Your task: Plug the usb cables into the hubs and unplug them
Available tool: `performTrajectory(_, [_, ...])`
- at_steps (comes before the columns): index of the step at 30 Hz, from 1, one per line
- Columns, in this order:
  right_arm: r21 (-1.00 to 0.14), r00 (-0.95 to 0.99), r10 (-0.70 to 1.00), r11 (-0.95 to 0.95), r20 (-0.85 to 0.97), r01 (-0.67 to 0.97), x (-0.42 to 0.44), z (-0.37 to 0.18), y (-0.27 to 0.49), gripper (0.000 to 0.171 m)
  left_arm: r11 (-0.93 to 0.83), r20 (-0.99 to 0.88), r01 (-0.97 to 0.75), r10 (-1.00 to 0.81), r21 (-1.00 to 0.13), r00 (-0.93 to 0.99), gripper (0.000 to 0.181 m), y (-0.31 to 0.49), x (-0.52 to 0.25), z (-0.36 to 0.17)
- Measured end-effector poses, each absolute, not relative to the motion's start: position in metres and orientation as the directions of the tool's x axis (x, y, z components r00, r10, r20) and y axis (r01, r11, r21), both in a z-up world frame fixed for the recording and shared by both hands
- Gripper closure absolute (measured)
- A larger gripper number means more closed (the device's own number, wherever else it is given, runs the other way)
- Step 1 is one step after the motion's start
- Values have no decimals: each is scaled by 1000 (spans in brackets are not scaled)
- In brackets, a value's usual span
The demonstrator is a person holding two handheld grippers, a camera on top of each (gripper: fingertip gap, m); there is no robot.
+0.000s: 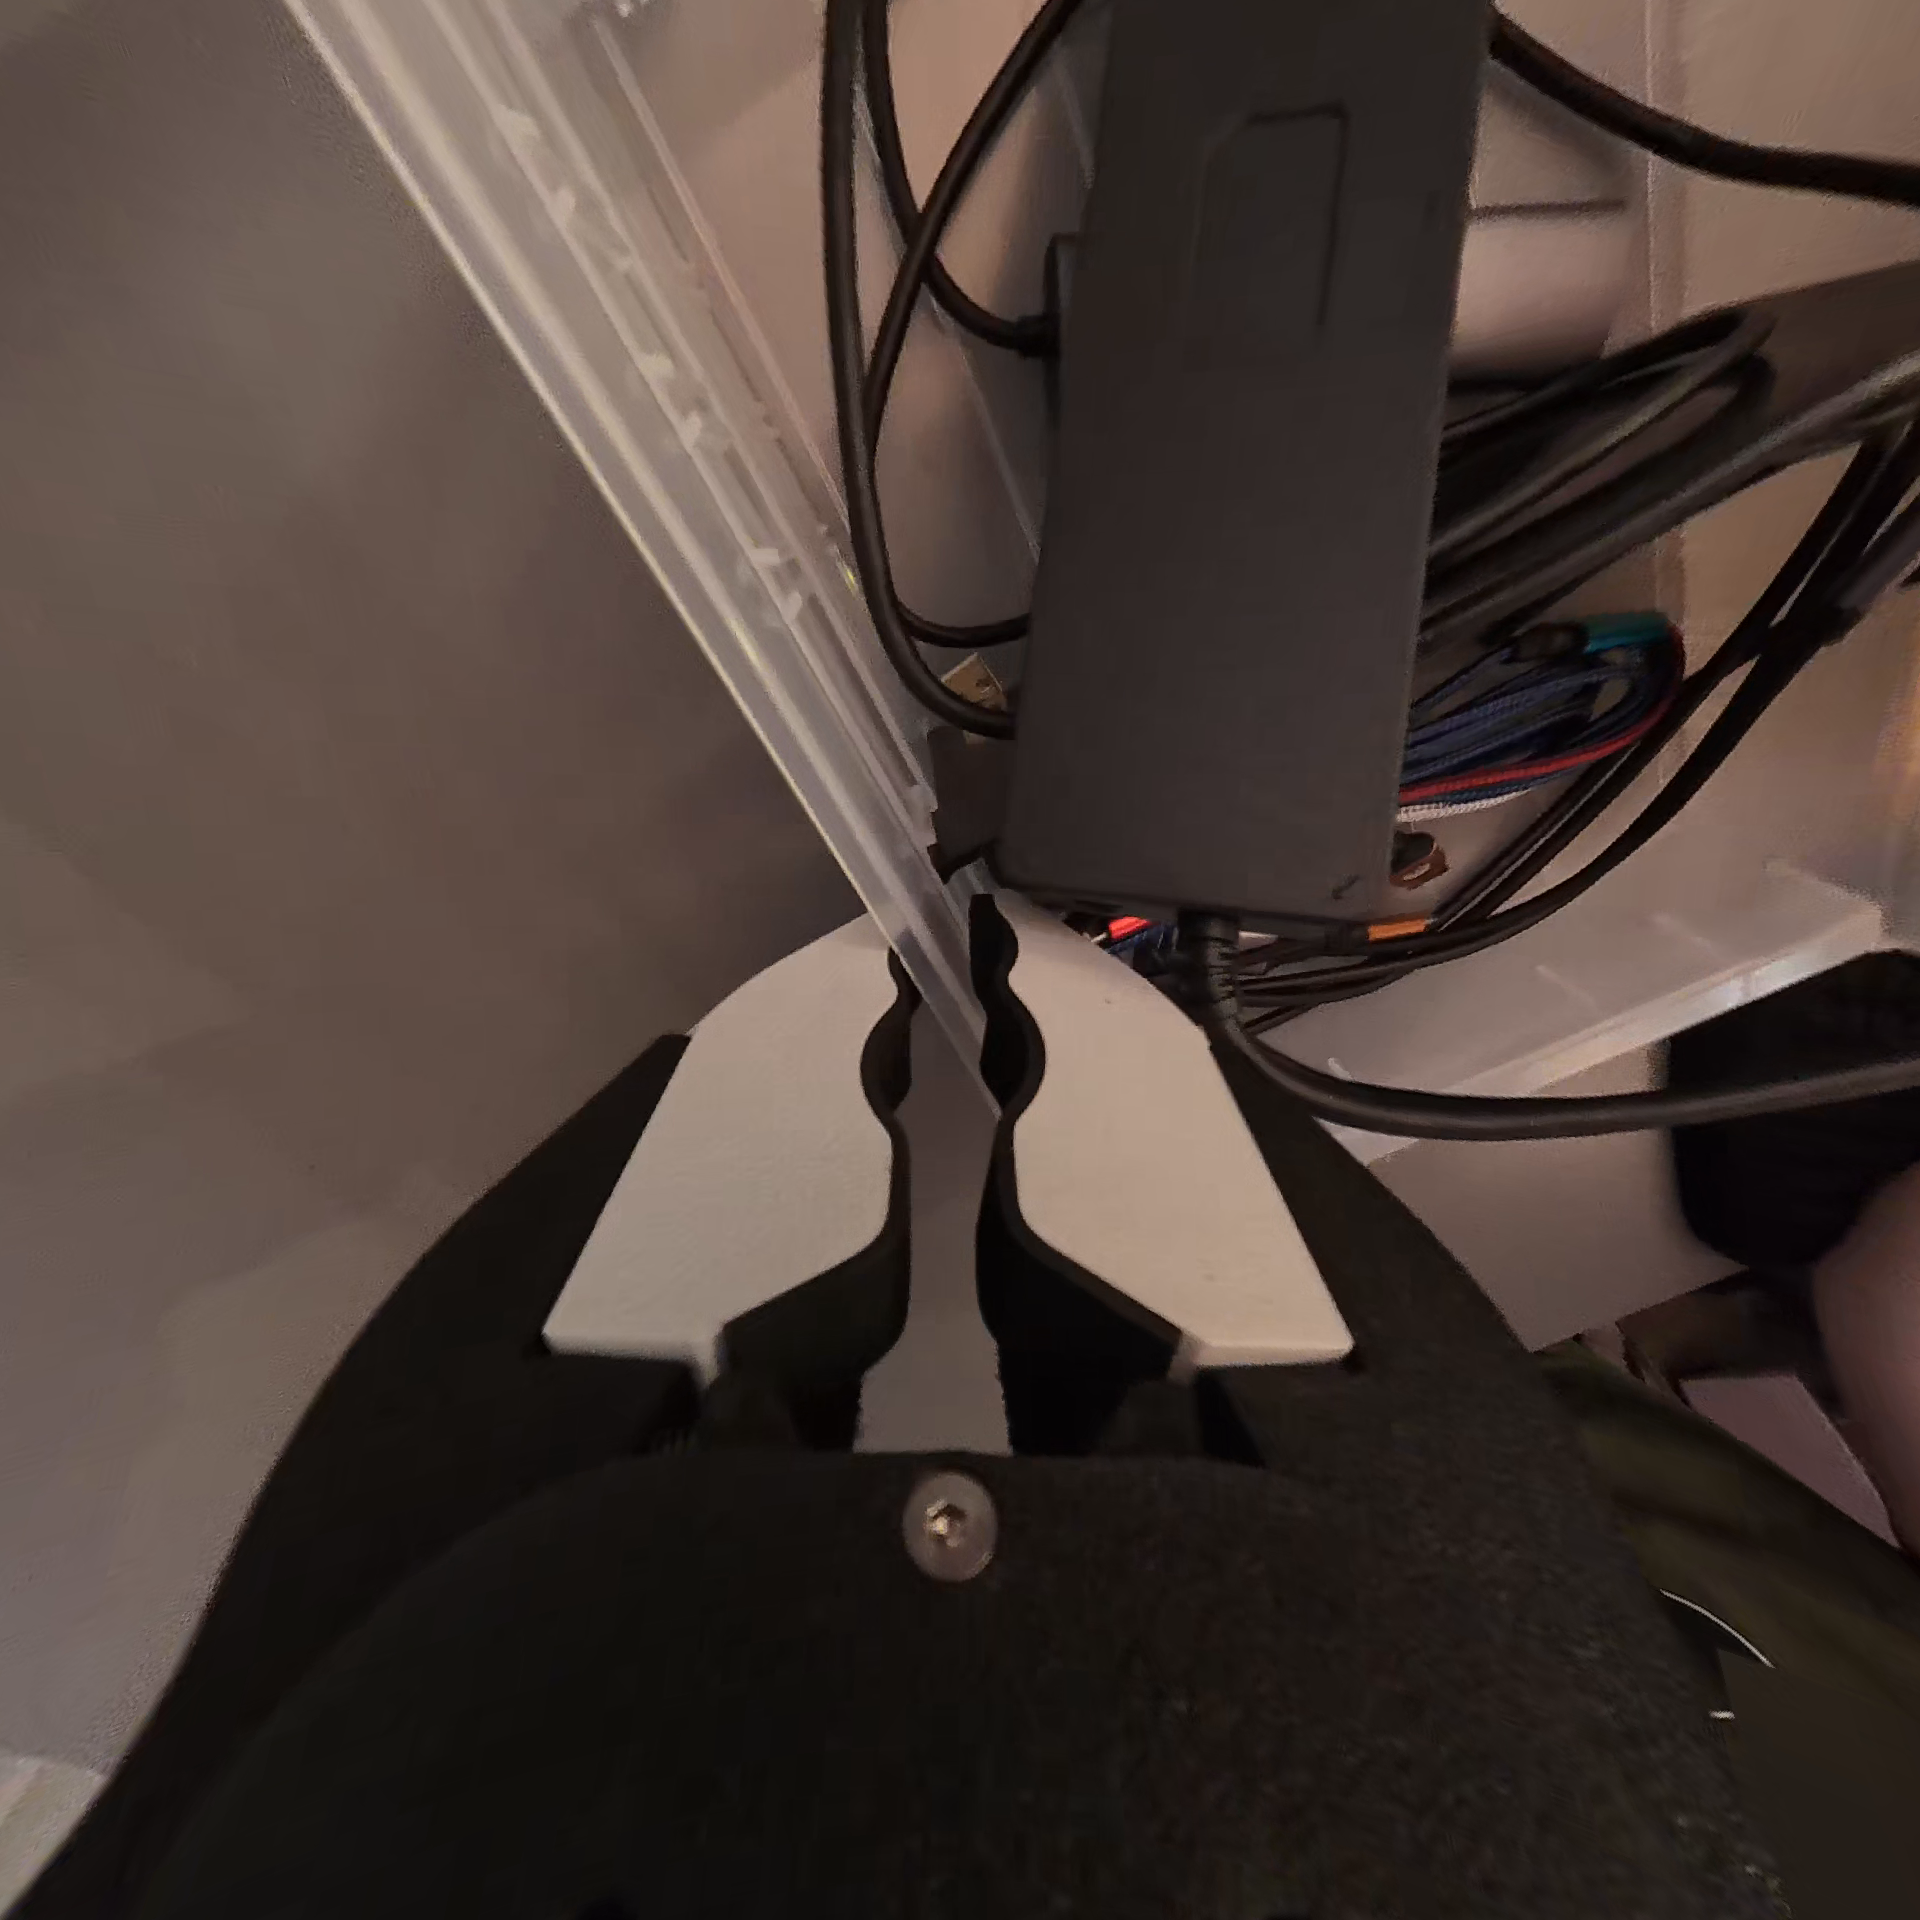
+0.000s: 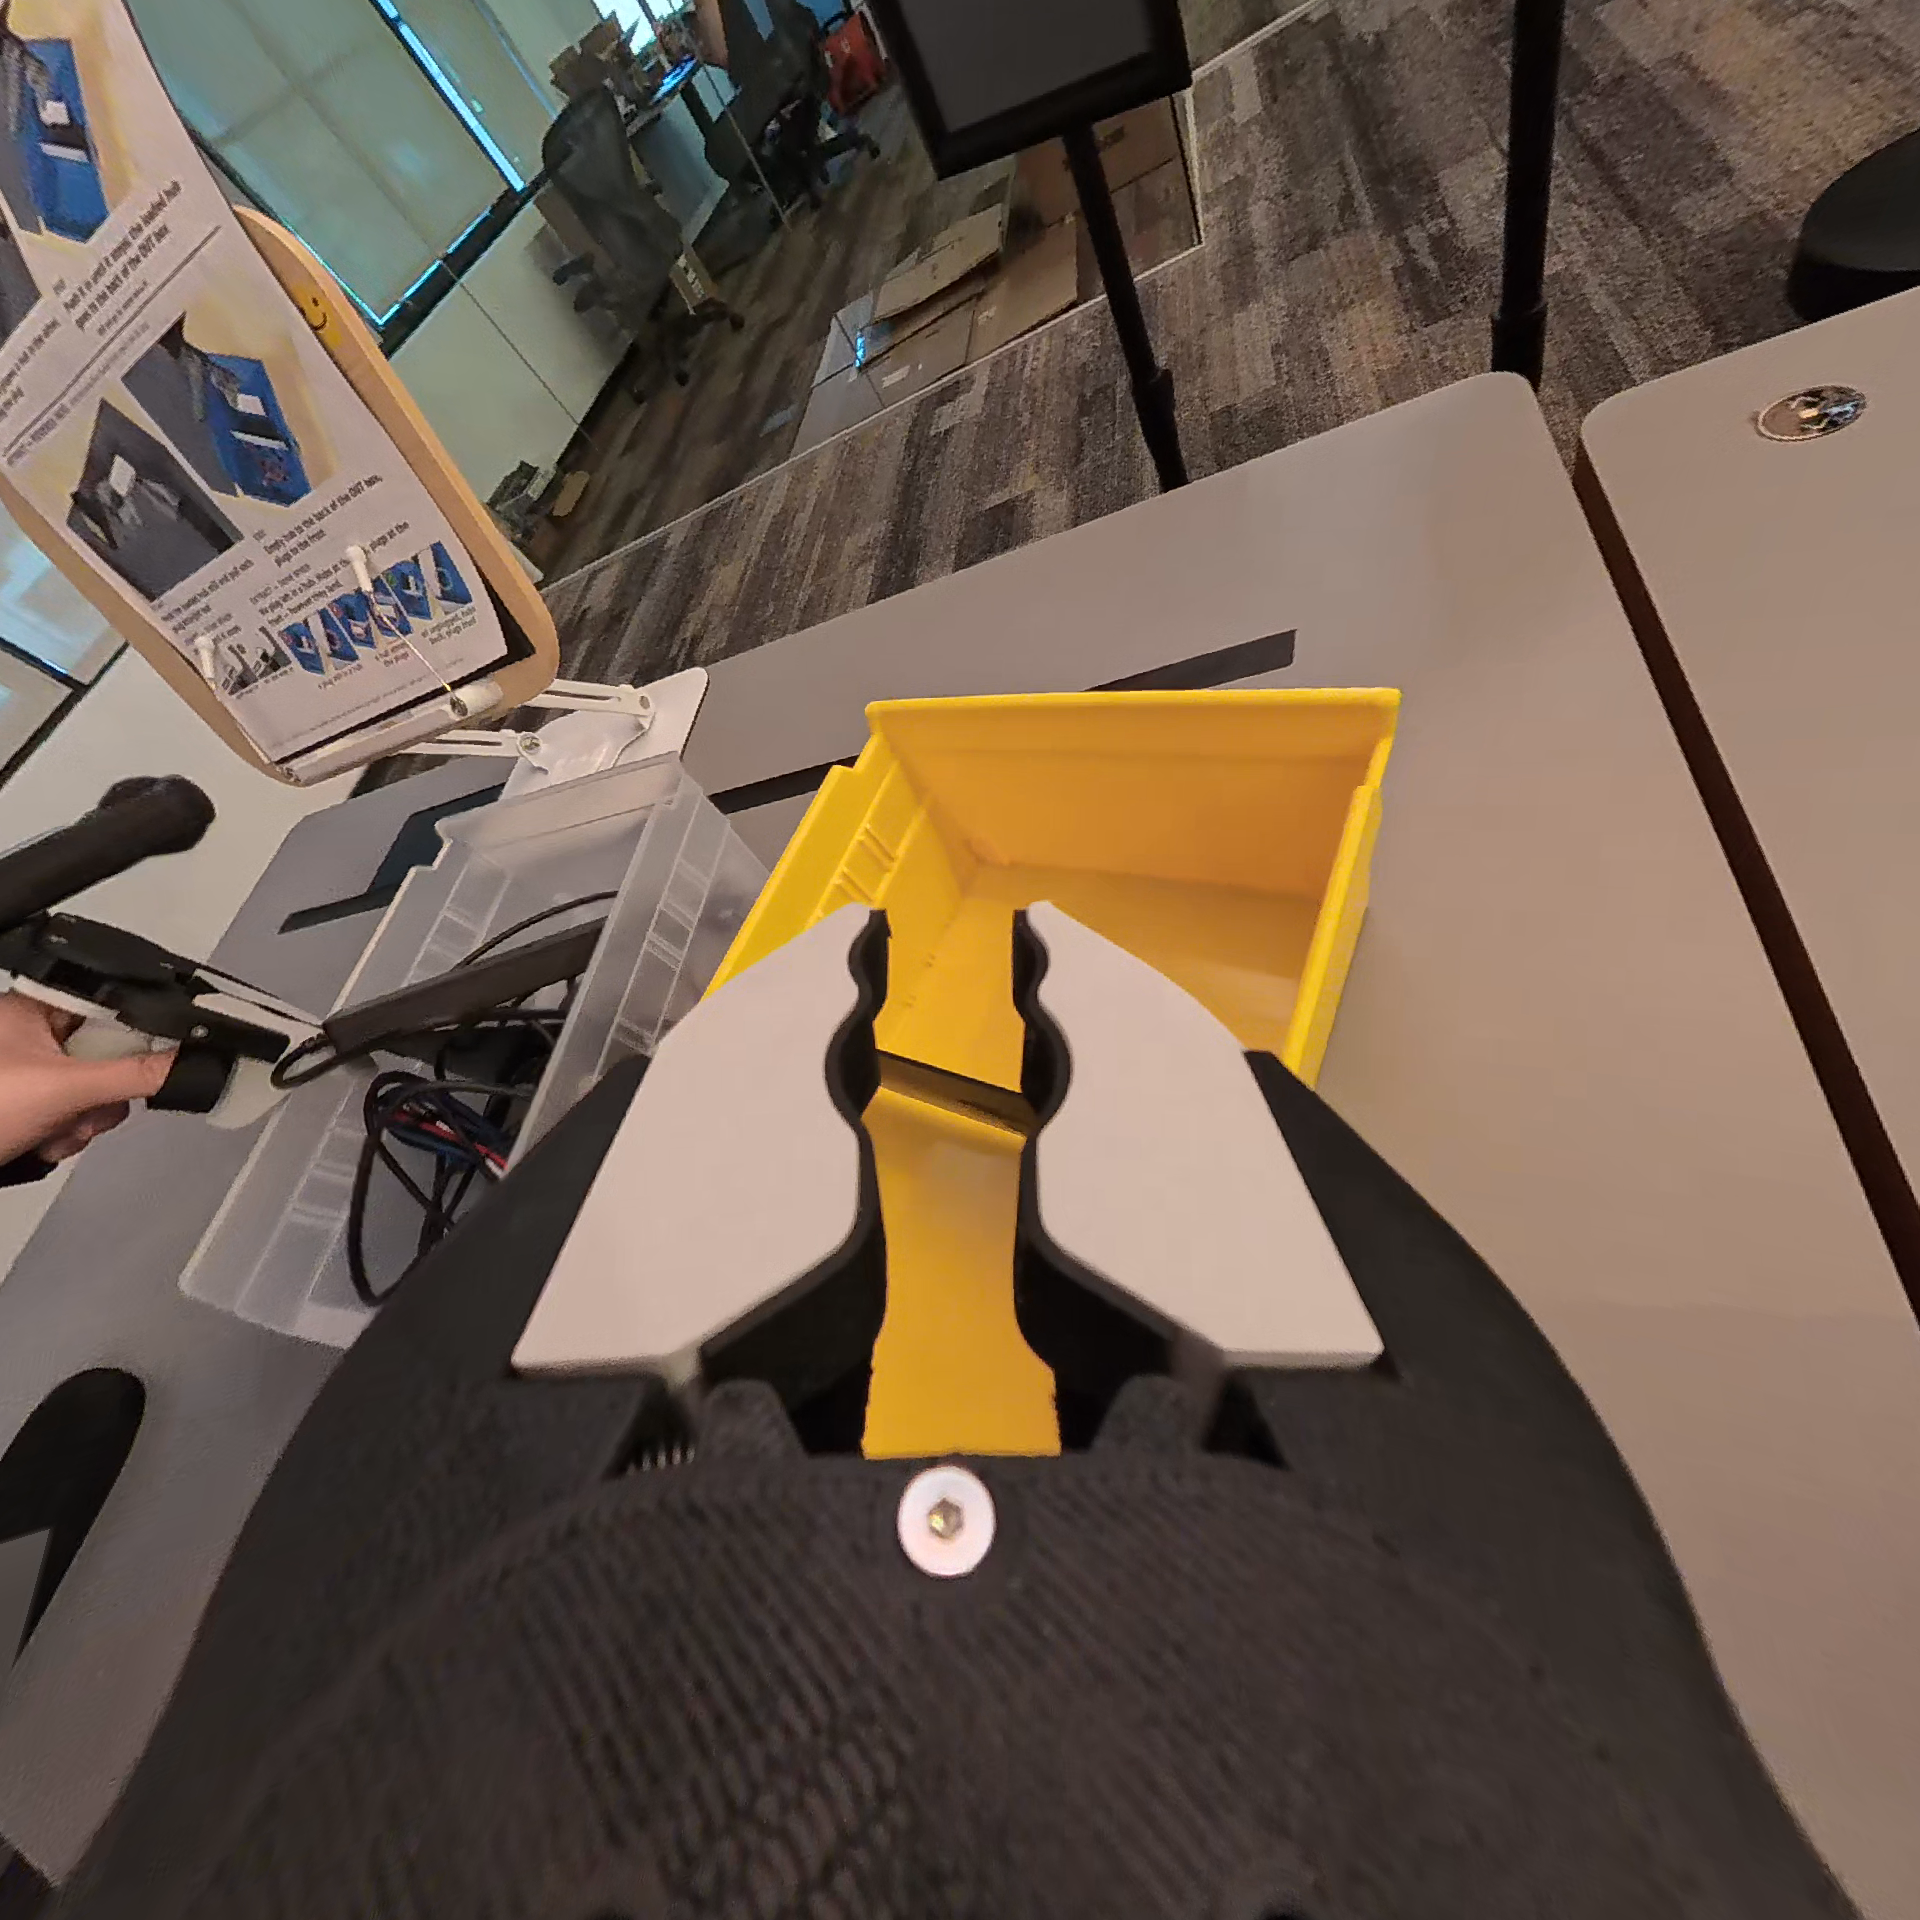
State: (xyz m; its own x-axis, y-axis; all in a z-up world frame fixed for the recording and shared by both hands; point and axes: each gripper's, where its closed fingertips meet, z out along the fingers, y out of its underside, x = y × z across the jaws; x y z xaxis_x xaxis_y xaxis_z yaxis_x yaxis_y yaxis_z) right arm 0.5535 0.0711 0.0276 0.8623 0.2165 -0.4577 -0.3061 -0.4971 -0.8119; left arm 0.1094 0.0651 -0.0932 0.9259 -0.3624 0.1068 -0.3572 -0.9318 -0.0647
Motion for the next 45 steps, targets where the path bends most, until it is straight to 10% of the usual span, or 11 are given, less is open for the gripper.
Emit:
performTrajectory(25, [-678,804,183,-658,-566,-327,565,-16,48,163,-972,64,40,25,-233,998,178,57,-162,-88])
performTrajectory(45, [-635,900,-27,-700,-435,-327,596,-34,24,128,-962,79,22,0,-271,997,177,24,-229,-87])
